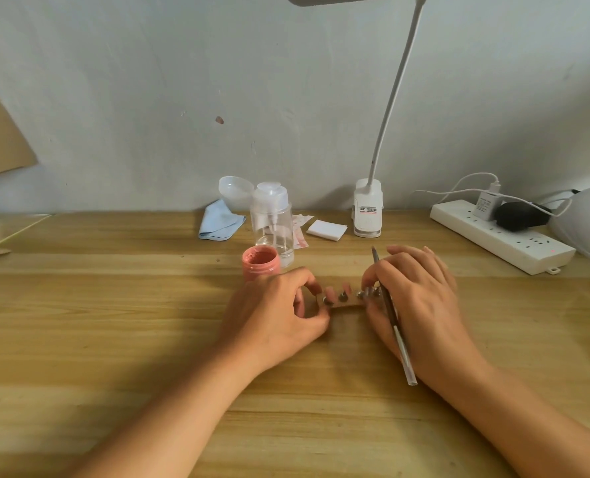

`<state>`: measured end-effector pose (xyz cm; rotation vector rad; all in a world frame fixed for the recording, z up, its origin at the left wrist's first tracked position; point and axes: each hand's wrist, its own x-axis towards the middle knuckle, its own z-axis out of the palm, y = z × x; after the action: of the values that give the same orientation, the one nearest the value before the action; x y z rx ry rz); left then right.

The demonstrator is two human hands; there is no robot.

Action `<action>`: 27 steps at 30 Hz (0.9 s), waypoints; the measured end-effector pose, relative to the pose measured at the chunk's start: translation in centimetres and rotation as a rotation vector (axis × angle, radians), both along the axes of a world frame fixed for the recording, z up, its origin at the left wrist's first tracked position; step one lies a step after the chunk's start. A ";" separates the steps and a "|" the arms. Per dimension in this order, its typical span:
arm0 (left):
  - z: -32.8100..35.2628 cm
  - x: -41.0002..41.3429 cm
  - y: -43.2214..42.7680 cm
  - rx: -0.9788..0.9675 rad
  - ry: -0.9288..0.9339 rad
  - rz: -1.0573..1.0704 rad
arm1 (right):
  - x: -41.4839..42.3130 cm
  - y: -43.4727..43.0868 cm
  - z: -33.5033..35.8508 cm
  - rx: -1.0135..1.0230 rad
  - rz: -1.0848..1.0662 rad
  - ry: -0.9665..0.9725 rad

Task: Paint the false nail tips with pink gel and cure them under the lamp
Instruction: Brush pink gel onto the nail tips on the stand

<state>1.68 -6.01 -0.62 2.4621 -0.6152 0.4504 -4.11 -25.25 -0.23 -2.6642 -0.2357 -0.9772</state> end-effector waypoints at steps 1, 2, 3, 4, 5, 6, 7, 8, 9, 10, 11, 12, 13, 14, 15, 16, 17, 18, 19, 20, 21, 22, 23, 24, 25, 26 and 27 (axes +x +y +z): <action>0.0 0.0 0.0 0.007 0.000 0.024 | 0.0 0.0 0.0 -0.007 0.003 -0.005; 0.1 0.1 0.0 0.016 0.001 0.054 | 0.1 0.0 0.1 -0.010 0.008 -0.013; 0.1 0.1 0.0 0.024 0.002 0.084 | 0.1 0.0 0.1 -0.008 0.016 -0.024; 0.2 0.2 0.0 0.034 -0.001 0.112 | 0.1 0.0 0.1 -0.003 0.026 -0.036; 0.2 0.3 0.0 0.045 -0.006 0.133 | 0.2 0.0 0.1 0.002 0.032 -0.046; 0.3 0.5 0.0 0.059 -0.010 0.147 | 0.2 0.0 0.1 0.007 0.031 -0.052; 0.3 0.6 -0.1 0.075 -0.016 0.156 | 0.2 -0.1 0.1 0.010 0.027 -0.054; 0.4 0.7 -0.1 0.094 -0.026 0.162 | 0.2 -0.1 0.1 0.013 0.025 -0.053; 0.4 0.7 -0.2 0.114 -0.039 0.166 | 0.2 -0.1 0.0 0.012 0.024 -0.051; 0.5 0.6 -0.2 0.133 -0.053 0.170 | 0.2 -0.1 0.1 0.006 0.024 -0.048; 0.5 0.5 -0.2 0.142 -0.064 0.174 | 0.2 -0.1 0.1 -0.003 0.021 -0.044; 0.6 0.3 -0.2 0.137 -0.070 0.177 | 0.1 -0.1 0.1 -0.014 0.018 -0.039; 0.7 0.0 -0.1 0.113 -0.072 0.179 | 0.1 0.0 0.1 -0.023 0.015 -0.032; 0.7 -0.2 0.1 0.075 -0.076 0.179 | 0.0 0.1 0.2 -0.030 0.014 -0.028; 0.7 -0.4 0.1 0.029 -0.085 0.168 | -0.1 0.1 0.2 -0.033 0.015 -0.029; 0.7 -0.6 0.2 -0.015 -0.095 0.140 | -0.1 0.1 0.2 -0.031 0.020 -0.034; 0.7 -0.8 0.1 -0.051 -0.092 0.098 | -0.2 0.2 0.2 -0.026 0.028 -0.041; 0.7 -1.0 -0.2 -0.075 -0.070 0.048 | -0.4 0.2 0.2 -0.019 0.039 -0.049; 0.8 -1.3 -0.5 -0.090 -0.032 -0.006 | -0.4 0.3 0.3 -0.014 0.052 -0.056; 0.8 -1.5 -0.9 -0.107 0.017 -0.061 | -0.5 0.4 0.3 -0.012 0.067 -0.064; 0.7 -1.5 -1.1 -0.131 0.069 -0.113 | -0.5 0.4 0.3 -0.014 0.080 -0.068; 0.6 -1.5 -1.3 -0.159 0.116 -0.156 | -0.6 0.5 0.3 -0.017 0.090 -0.069; 0.5 -1.5 -1.4 -0.185 0.153 -0.189 | -0.6 0.6 0.3 -0.018 0.096 -0.065; 0.4 -1.4 -1.4 -0.210 0.179 -0.212 | -0.6 0.6 0.3 -0.020 0.102 -0.060; 0.3 -1.2 -1.3 -0.235 0.197 -0.228 | -0.6 0.7 0.2 -0.021 0.107 -0.052; 0.2 -1.0 -1.3 -0.259 0.208 -0.238 | -0.5 0.7 0.2 -0.019 0.112 -0.042; 0.2 -0.9 -1.2 -0.282 0.216 -0.243 | -0.5 0.7 0.2 -0.008 0.120 -0.031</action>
<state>0.81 -7.20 -0.40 2.1009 -0.6979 0.1592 -4.58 -24.54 0.02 -2.6096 -0.4016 -0.9822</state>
